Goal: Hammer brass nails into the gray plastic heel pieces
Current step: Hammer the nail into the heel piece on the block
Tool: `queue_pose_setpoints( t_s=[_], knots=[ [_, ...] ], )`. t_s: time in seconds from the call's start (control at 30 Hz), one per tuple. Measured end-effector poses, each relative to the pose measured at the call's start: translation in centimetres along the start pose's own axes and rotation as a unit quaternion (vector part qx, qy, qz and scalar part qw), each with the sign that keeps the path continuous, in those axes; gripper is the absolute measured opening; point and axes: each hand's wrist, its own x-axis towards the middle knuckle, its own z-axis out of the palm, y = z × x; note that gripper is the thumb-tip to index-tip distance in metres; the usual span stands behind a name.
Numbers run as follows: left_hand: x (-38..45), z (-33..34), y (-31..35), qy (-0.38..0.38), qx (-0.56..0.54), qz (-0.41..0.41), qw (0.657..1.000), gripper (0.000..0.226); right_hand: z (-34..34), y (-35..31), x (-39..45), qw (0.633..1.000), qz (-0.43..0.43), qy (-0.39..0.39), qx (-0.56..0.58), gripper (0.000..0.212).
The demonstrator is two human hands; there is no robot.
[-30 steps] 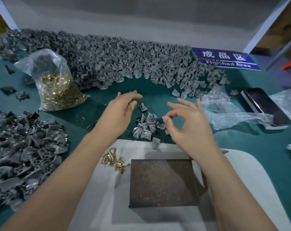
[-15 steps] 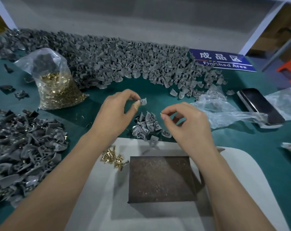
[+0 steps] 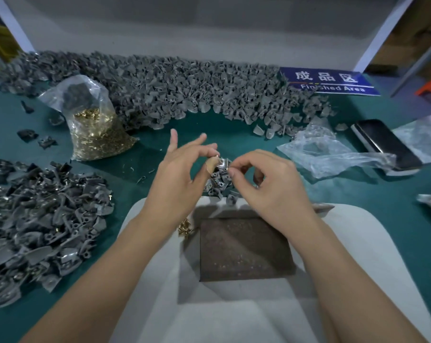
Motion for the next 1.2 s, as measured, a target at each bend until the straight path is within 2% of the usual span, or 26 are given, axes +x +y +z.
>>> queue_pose_setpoints(
  t_s=[0.1, 0.2, 0.47, 0.73, 0.93, 1.2],
  knots=[
    [-0.2, 0.4, -0.2, 0.02, -0.051, -0.003, 0.999, 0.009, 0.1, 0.4, 0.1, 1.0, 0.013, 0.004, -0.008, 0.005],
    [-0.7, 0.8, 0.3, 0.027, -0.101, -0.04, 0.994, 0.014, 0.0, 0.7, 0.2, 1.0, 0.015, 0.02, -0.008, 0.006],
    [-0.9, 1.4, 0.4, 0.036, -0.107, -0.038, 0.993, 0.018, -0.3, 0.3, 0.2, 0.998, -0.022, 0.063, -0.003, 0.007],
    [-1.4, 1.9, 1.5, 0.034, -0.203, -0.083, 0.975, 0.018, -0.8, 0.0, 0.3, 0.997, -0.024, 0.042, 0.065, 0.01],
    [-1.6, 1.7, 1.5, 0.036, -0.202, -0.081, 0.975, 0.019, -0.7, -0.4, 0.3, 0.996, -0.008, 0.022, 0.083, 0.008],
    [-1.8, 1.8, 2.0, 0.04, -0.253, -0.103, 0.961, 0.009, -0.4, -0.3, 0.3, 0.983, 0.057, -0.009, 0.173, 0.01]
  ],
)
